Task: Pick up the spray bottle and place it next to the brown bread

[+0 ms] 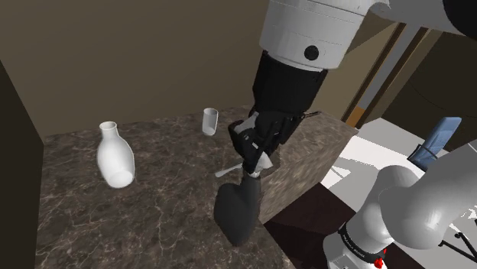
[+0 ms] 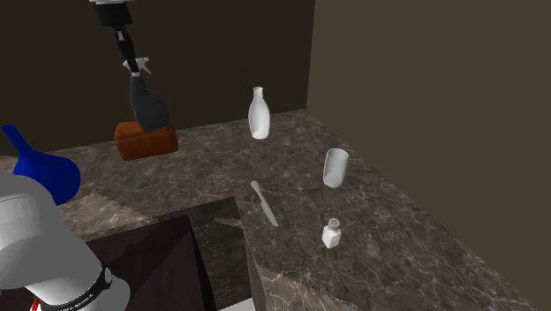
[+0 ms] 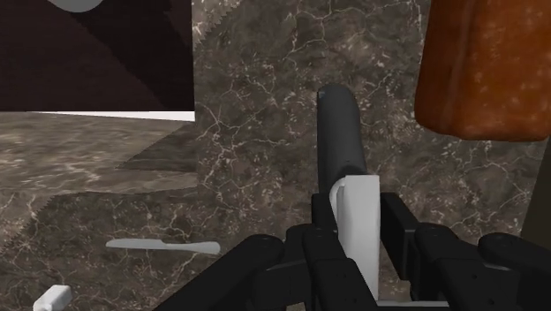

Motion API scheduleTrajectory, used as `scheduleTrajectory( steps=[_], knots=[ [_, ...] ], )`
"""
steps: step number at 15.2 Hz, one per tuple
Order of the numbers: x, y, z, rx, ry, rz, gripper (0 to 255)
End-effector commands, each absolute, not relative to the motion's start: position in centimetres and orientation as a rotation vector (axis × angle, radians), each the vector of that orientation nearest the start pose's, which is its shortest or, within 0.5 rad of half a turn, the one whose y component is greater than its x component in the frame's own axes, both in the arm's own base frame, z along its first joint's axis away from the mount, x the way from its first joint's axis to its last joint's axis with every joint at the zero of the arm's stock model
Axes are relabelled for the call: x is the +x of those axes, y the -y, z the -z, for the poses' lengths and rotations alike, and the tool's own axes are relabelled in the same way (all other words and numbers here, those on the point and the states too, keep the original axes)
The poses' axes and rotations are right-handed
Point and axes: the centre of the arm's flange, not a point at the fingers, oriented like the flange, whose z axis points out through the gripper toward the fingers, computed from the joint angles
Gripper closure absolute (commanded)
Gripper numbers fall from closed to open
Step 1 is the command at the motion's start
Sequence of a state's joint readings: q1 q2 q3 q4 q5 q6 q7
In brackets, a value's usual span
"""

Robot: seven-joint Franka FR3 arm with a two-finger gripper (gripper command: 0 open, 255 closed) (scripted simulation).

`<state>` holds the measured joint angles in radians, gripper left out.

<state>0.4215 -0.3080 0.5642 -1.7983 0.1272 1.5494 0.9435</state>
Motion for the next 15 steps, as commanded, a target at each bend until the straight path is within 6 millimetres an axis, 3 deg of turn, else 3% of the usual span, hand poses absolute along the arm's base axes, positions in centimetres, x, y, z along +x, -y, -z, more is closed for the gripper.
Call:
scheduleTrajectory(
  steps=[1, 15],
  knots=[
    [18.9, -43.6, -64.3, -3.151, 0.038, 0.058, 255],
    [3.8, -54.3, -64.3, -3.151, 0.038, 0.058, 255]
  ],
)
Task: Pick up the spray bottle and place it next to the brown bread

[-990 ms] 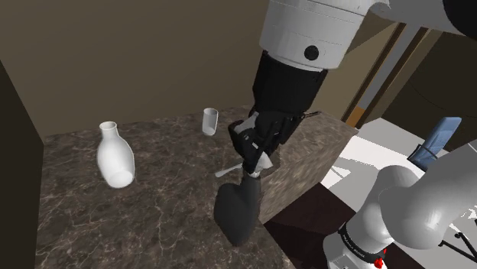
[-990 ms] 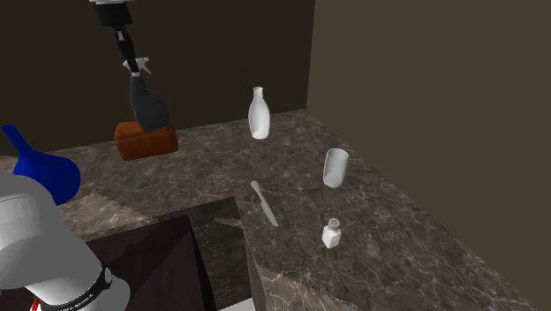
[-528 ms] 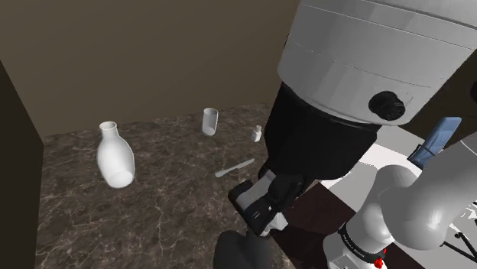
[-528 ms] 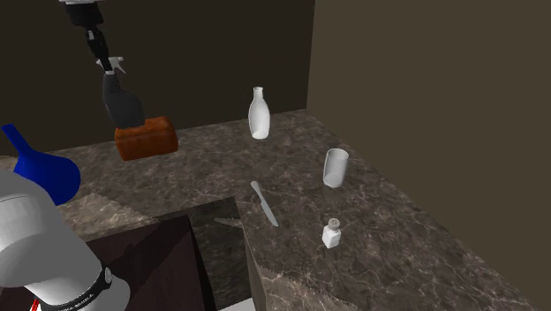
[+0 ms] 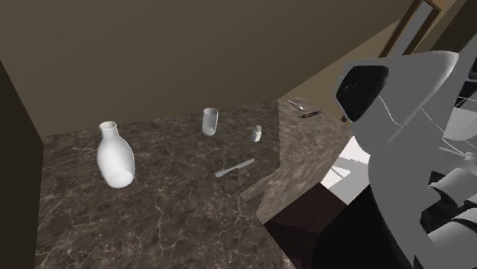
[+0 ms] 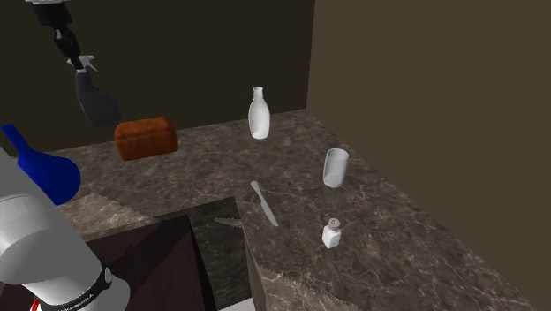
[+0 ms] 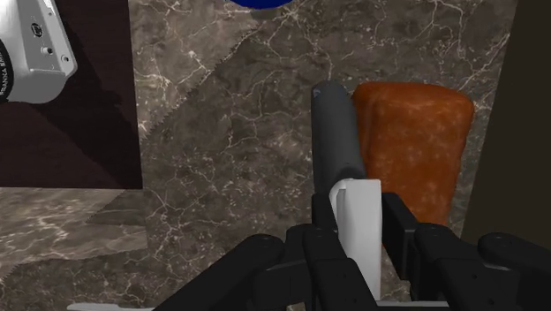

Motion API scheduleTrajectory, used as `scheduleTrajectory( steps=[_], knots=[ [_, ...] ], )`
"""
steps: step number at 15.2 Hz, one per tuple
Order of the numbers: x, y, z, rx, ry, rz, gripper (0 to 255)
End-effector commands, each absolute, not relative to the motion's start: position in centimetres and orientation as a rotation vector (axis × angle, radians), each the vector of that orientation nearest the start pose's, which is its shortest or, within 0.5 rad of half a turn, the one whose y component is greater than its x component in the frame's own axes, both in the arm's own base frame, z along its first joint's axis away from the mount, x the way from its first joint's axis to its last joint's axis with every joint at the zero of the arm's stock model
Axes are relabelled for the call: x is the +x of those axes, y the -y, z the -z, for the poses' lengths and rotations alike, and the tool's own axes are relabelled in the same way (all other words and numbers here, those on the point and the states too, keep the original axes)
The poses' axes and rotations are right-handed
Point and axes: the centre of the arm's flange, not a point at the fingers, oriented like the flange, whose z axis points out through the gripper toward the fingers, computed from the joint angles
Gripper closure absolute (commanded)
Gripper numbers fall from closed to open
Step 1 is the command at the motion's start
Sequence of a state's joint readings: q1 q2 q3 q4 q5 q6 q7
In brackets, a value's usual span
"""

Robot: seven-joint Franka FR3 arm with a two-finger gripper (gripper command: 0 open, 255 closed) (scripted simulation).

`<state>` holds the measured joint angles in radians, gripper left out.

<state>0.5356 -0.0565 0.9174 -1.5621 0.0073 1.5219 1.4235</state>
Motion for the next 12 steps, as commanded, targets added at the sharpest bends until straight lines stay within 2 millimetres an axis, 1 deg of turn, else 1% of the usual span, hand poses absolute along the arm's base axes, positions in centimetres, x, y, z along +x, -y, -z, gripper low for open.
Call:
scheduleTrajectory(
  steps=[1, 11, 12],
  knots=[
    [2.8, -55.1, -64.4, -3.151, 0.038, 0.058, 255],
    [-8.1, -62.8, -64.4, -3.151, 0.038, 0.058, 255],
    [-8.1, -62.8, -63.8, -3.151, 0.038, 0.058, 255]
  ],
)
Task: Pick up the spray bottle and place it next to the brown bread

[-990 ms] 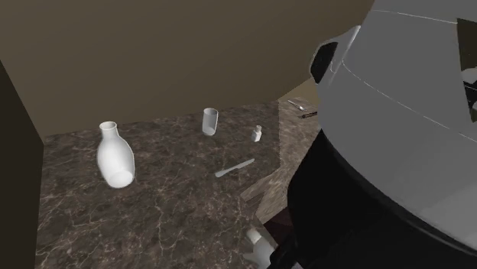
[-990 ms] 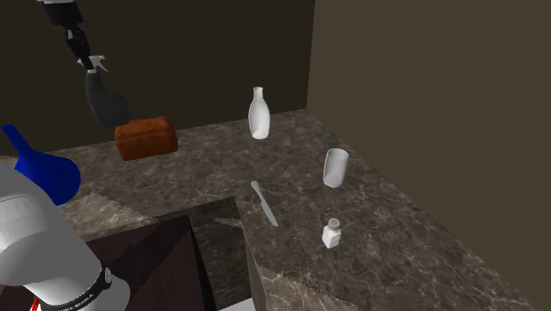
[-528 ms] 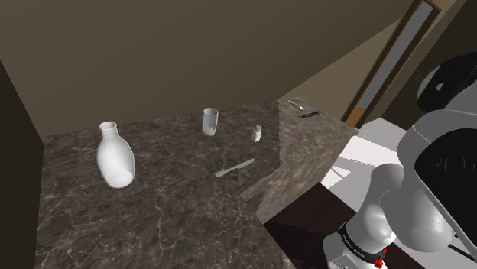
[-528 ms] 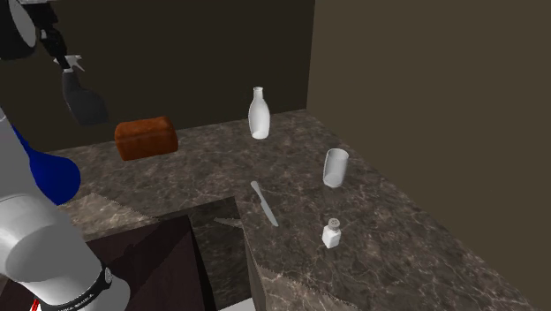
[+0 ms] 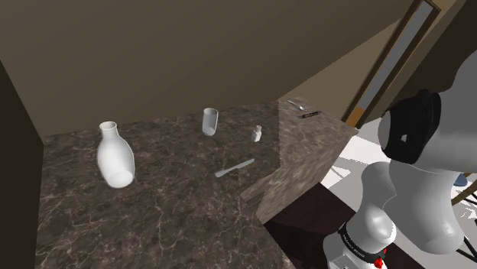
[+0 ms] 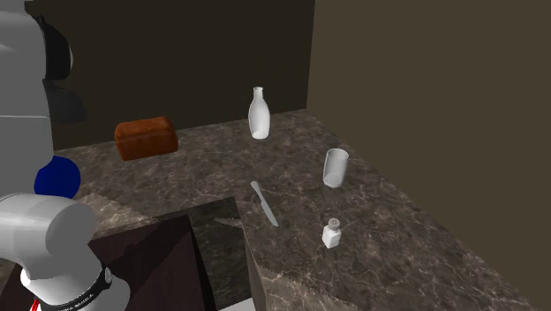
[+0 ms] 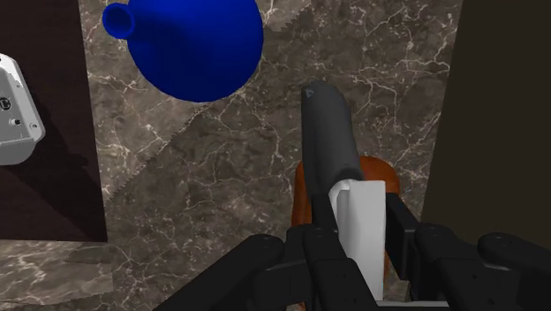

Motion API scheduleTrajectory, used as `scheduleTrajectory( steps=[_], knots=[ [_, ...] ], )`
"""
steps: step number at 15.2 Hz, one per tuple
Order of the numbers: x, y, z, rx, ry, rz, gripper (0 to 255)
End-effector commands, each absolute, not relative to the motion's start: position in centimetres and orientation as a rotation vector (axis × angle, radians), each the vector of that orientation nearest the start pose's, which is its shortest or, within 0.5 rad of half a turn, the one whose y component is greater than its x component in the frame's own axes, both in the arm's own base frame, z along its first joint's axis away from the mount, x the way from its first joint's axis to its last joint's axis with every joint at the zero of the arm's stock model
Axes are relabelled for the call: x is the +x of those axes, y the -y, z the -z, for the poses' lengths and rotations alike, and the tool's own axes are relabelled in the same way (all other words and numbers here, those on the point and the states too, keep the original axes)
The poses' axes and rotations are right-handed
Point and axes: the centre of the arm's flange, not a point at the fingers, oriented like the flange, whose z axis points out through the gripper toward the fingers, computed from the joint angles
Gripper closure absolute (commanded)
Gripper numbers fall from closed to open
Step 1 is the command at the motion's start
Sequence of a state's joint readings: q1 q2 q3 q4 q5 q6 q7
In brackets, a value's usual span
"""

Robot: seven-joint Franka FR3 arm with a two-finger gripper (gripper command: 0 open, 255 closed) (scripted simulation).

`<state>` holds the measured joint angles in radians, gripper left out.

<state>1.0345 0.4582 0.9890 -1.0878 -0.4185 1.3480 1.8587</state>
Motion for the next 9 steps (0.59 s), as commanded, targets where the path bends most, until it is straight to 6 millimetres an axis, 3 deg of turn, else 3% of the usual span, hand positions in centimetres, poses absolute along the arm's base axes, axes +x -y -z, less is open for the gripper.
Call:
scheduleTrajectory(
  steps=[1, 9],
  knots=[
    [-8.1, -62.8, -63.3, -3.151, 0.038, 0.058, 255],
    [-8.1, -62.8, -59.1, -3.151, 0.038, 0.058, 255]
  ],
)
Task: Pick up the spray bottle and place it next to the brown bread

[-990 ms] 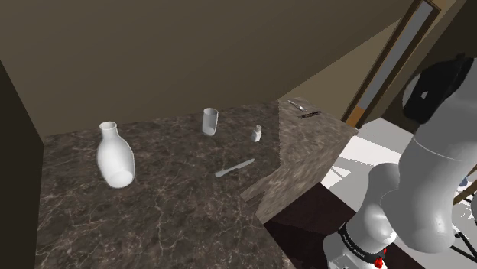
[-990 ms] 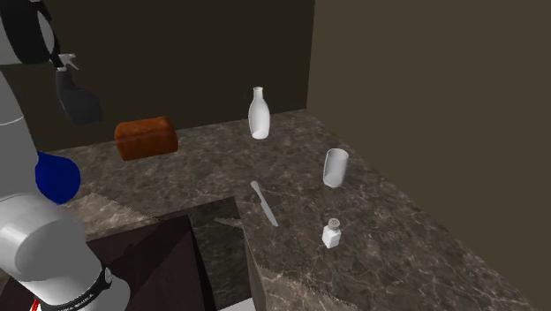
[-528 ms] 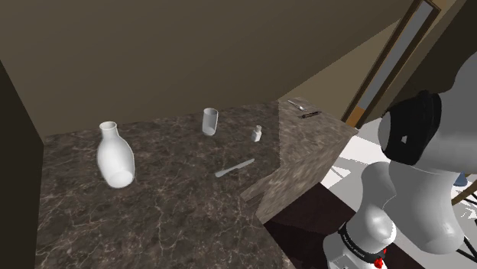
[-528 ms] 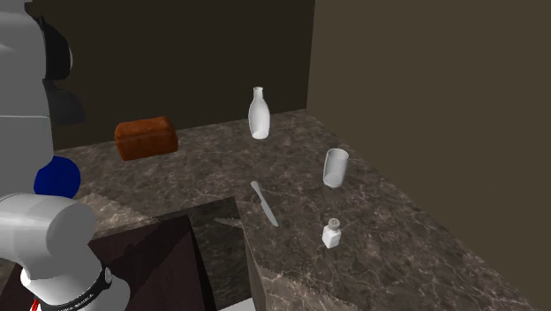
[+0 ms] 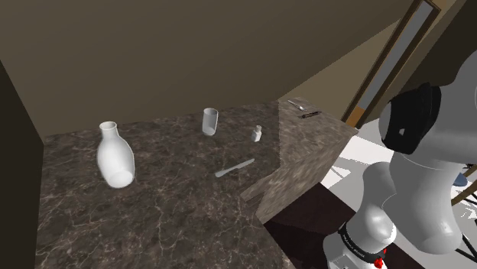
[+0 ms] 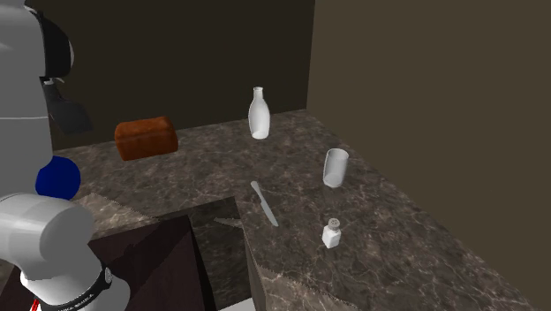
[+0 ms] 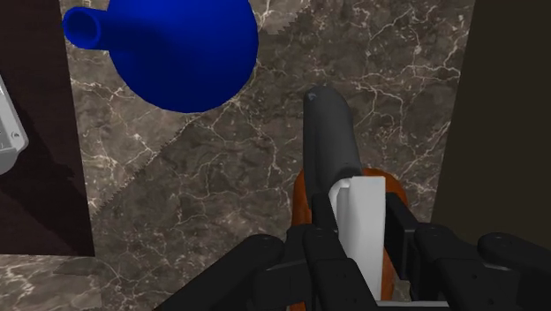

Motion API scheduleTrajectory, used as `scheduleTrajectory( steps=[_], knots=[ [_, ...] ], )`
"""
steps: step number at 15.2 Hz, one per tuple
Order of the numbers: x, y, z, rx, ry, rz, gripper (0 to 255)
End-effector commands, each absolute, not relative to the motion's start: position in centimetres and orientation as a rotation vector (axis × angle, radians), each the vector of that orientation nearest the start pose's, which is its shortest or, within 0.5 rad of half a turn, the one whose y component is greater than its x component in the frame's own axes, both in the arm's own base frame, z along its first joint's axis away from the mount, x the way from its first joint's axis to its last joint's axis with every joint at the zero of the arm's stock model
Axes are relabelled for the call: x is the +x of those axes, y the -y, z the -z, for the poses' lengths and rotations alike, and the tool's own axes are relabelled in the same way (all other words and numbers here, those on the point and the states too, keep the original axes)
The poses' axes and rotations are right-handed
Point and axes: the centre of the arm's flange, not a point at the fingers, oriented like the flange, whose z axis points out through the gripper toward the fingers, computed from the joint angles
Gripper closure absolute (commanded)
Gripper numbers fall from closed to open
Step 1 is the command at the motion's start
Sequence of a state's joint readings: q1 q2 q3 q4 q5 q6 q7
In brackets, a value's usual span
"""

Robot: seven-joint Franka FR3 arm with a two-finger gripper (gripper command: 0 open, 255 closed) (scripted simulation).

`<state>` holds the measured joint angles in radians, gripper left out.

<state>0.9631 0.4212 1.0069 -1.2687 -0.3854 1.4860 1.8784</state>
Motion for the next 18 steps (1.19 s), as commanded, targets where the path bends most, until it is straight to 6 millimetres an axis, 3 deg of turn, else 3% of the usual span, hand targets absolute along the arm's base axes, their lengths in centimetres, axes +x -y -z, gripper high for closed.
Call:
scheduleTrajectory(
  steps=[1, 18],
  knots=[
    [-8.1, -62.8, -58.6, -3.151, 0.038, 0.058, 255],
    [-8.1, -62.8, -49.6, -3.151, 0.038, 0.058, 255]
  ],
)
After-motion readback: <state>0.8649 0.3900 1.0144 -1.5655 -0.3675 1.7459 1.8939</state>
